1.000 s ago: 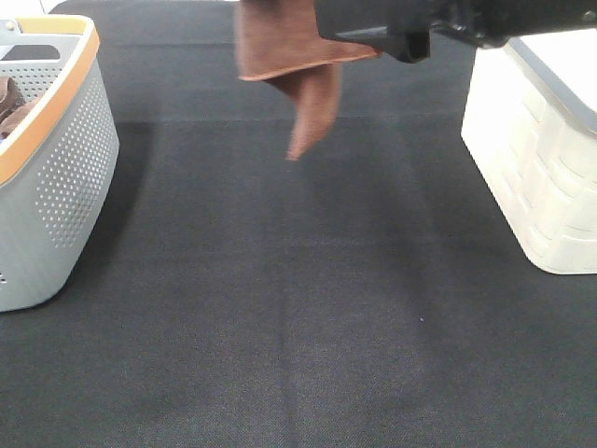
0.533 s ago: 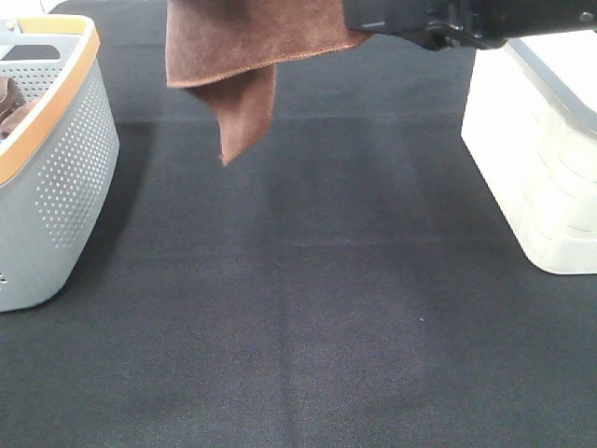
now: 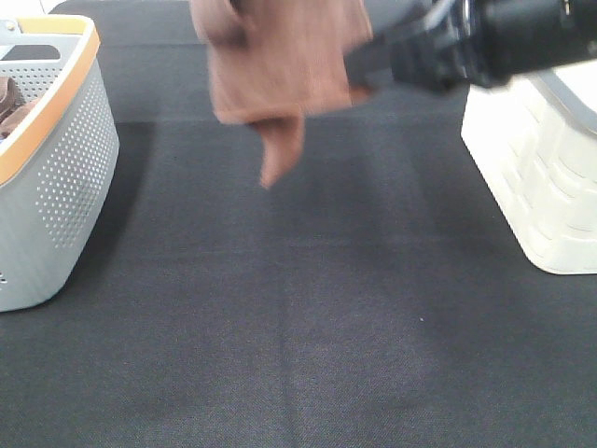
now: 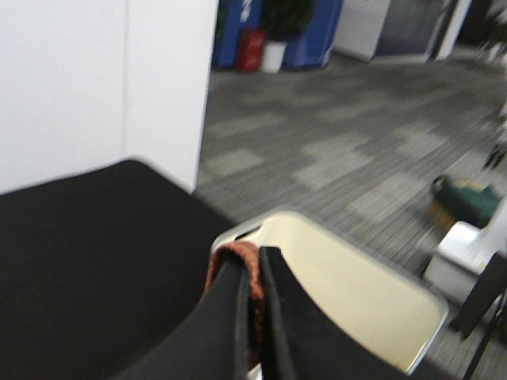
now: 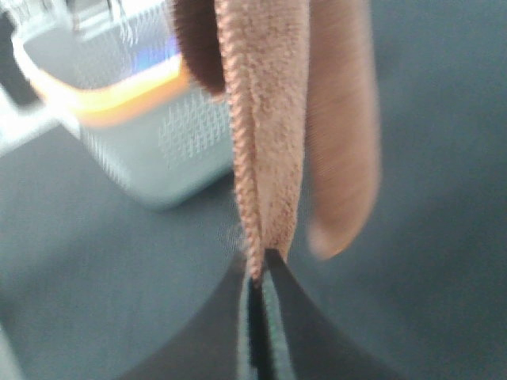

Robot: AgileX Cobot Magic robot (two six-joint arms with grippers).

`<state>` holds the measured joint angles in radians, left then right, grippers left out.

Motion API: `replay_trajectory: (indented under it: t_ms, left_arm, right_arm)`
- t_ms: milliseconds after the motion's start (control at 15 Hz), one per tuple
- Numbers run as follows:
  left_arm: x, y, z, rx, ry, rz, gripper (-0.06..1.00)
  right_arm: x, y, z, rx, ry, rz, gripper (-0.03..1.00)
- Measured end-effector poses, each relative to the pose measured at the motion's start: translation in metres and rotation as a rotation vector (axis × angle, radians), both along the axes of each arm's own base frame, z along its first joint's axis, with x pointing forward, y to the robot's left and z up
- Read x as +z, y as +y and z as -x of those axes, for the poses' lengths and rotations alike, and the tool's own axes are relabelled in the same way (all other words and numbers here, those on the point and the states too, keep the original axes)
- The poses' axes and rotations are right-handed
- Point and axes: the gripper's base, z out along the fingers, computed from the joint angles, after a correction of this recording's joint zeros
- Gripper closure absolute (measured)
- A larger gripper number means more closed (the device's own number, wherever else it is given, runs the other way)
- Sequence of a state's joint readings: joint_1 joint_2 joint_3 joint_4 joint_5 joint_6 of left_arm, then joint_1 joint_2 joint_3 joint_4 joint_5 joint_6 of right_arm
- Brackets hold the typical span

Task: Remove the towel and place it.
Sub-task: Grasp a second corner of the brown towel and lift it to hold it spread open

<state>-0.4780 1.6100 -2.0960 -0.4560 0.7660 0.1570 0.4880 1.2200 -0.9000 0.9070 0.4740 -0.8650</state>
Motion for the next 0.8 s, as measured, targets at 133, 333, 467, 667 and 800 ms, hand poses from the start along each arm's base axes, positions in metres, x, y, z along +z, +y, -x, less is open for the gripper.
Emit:
replay_trajectory:
  t_ms: [133,333,467,667,800]
  left_arm:
    - [-0.027,0.002,-0.011,0.062,0.142,-0.176,0.94]
    - [-0.063,-0.002,-0.026,0.06,0.32,-0.346,0.94]
    - [-0.078,-0.003,-0.03,0.052,0.402,-0.426,0.94]
    - [-0.088,-0.002,-0.038,0.085,0.414,-0.483,0.94]
    - [-0.098,-0.002,-0.048,0.12,0.423,-0.527,0.94]
  right_arm:
    - [-0.001,-0.004,0.0,-0.013,0.082,0.095,0.97]
    - [0.008,-0.012,-0.006,-0.104,0.216,0.248,0.97]
    - [0.019,-0.018,-0.014,-0.22,0.252,0.313,0.97]
    - [0.034,-0.029,-0.027,-0.367,0.189,0.379,0.97]
    - [0.043,-0.032,-0.039,-0.424,0.12,0.421,0.97]
